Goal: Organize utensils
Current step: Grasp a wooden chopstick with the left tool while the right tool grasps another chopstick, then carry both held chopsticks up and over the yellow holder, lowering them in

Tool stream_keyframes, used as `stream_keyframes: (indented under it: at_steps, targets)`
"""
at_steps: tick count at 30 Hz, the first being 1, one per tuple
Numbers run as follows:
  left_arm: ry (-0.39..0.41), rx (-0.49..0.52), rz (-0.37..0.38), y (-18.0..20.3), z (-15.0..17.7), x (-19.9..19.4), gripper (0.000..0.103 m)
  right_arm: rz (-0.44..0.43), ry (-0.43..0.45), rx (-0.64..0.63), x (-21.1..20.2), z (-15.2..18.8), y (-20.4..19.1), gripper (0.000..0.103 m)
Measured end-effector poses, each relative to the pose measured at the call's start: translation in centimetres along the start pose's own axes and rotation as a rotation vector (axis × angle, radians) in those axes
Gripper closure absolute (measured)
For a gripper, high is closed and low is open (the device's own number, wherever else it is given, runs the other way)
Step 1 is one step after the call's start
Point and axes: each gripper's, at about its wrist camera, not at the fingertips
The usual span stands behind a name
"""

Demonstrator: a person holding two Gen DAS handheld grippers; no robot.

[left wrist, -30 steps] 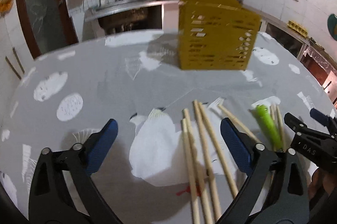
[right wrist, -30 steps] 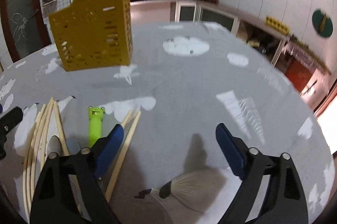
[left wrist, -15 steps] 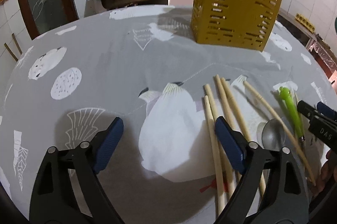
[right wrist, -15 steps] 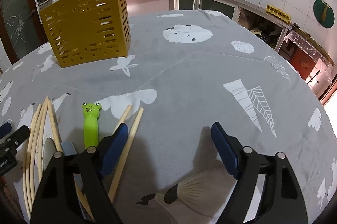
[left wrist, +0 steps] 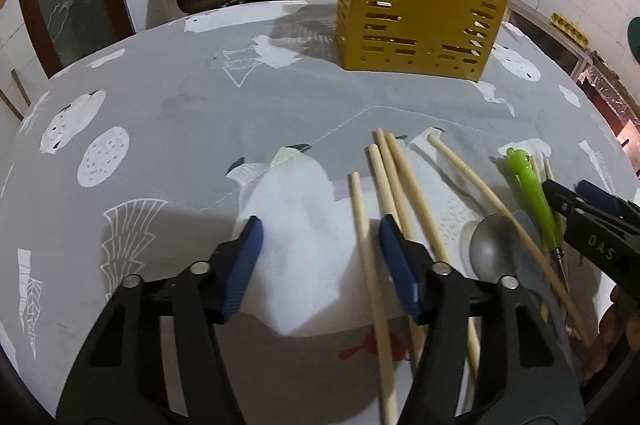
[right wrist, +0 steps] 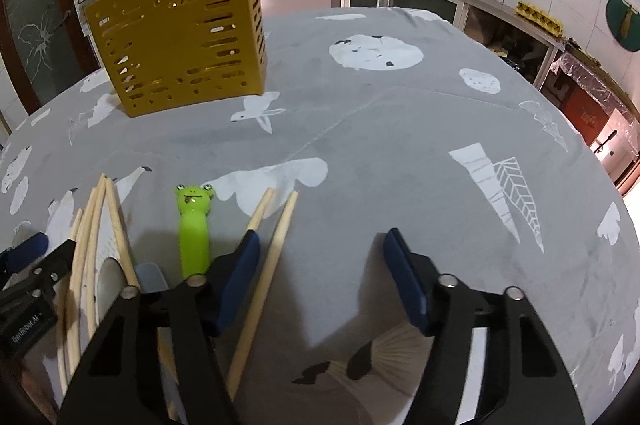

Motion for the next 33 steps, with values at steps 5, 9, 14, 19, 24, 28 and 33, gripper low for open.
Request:
stream_keyframes:
  at_steps: [5,9,14,19,24,28,33]
  targets:
    - [-0.021,-0.013,-0.001,0.4,-0.3,0.0,0.062,-0.011,-0.032,0.004,-0.1,-0.4,-0.7,0.067]
    - [-0.038,-0.027,-0.003,0.4,-1.1,0.5,0.074,-0.012,-0.047,0.033,0.4,-1.2,-0.6,0.074]
    - [-0.046,-0.041,-0.034,0.9,-2.1,1.0,0.084,-0.005,-0.054,0.036,0.8,-1.9,-1.2,0.09]
    - [-0.037,-0.041,-0.05,1.1,-2.6,1.2,0.095,-0.014,-0.043,0.037,1.3,-2.9,-1.1,0.094]
    - [-0.035,-0.078,-0.006,0.2,-2.9,1.1,0.099,-0.038,-0.013,0.048,0.9,-3.2,-0.2,0.094]
    - [-0.024,-0.102,0.009,-0.3,-3.0,0.7,0.099,-0.056,0.042,0.061,-0.4,-3.9,1.0,0.094]
    - [0.068,-0.121,0.029,-0.5,-3.9,-2.1,0.099,-0.092,0.139,0.085,-2.9,-5.1,3.0,0.094]
Point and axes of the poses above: each gripper's, at about its wrist camera, not at the fingertips, and x roughly the way its jaws point, y to its right, z to its underside, and after that the axes turned 10 degrees about -y, right-handed
